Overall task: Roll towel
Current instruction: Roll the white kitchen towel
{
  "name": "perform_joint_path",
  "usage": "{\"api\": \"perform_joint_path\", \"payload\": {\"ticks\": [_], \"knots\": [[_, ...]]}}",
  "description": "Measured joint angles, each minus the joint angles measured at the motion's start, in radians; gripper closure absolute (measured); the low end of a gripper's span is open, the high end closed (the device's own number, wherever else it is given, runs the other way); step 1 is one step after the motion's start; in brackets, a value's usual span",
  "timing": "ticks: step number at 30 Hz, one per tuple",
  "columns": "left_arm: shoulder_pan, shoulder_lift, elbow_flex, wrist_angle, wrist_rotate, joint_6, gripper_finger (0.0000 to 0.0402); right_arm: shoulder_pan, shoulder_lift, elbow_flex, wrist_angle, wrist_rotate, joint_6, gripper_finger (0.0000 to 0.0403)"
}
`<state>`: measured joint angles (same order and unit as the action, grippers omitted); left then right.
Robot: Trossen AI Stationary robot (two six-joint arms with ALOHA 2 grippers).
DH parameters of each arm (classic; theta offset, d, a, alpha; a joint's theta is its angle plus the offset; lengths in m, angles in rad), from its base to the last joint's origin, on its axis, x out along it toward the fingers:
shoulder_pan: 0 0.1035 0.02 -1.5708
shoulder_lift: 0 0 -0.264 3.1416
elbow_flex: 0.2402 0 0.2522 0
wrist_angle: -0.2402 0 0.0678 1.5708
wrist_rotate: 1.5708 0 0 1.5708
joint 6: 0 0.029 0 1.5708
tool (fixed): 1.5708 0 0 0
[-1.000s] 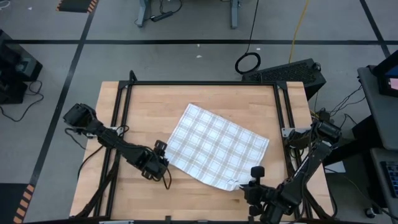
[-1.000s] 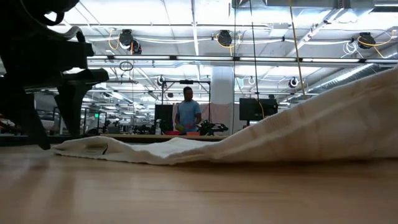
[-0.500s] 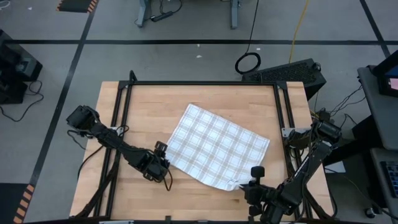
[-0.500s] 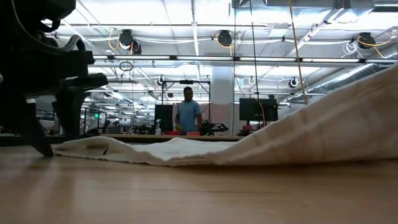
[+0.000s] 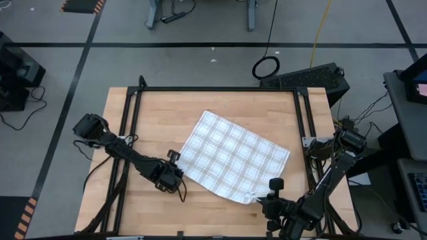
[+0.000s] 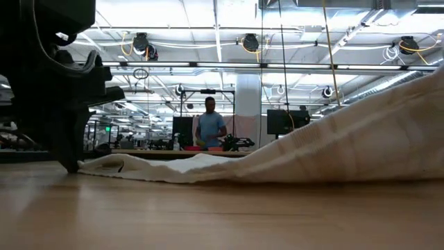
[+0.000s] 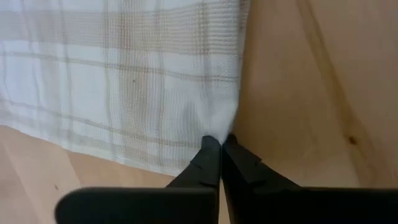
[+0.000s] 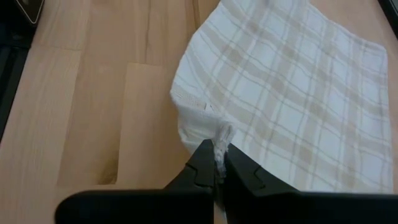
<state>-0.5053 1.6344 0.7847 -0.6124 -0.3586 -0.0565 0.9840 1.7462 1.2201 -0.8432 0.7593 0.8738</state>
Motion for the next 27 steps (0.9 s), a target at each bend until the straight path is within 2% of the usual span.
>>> {"api": "perform_joint_path", "payload": {"ticks": [3,8,15,18,20,24,27], "knots": [[-0.008,-0.011,0.018,-0.015,0.064,-0.057,0.0397,0.001,0.000,0.000,0.000,-0.001,0.002,0.0402],[-0.083,-0.054,0.057,-0.003,0.215,-0.170,0.0398,0.007,0.000,0.000,0.000,-0.003,-0.033,0.0403],[-0.131,-0.073,0.117,0.019,0.257,-0.179,0.0399,0.011,0.000,-0.001,-0.010,-0.001,-0.074,0.0403],[-0.097,-0.069,0.116,0.032,0.331,-0.110,0.0399,0.011,0.000,-0.001,-0.007,0.000,-0.074,0.0403],[-0.054,-0.068,0.117,0.033,0.421,-0.061,0.0399,0.011,0.000,-0.001,0.003,0.000,-0.074,0.0403],[0.078,-0.068,0.117,0.029,0.642,0.059,0.0400,0.011,0.001,-0.001,0.023,0.000,-0.074,0.0403],[0.192,-0.056,0.117,0.040,0.750,0.134,0.0400,0.011,0.001,-0.001,0.048,-0.001,-0.074,0.0403]]}}
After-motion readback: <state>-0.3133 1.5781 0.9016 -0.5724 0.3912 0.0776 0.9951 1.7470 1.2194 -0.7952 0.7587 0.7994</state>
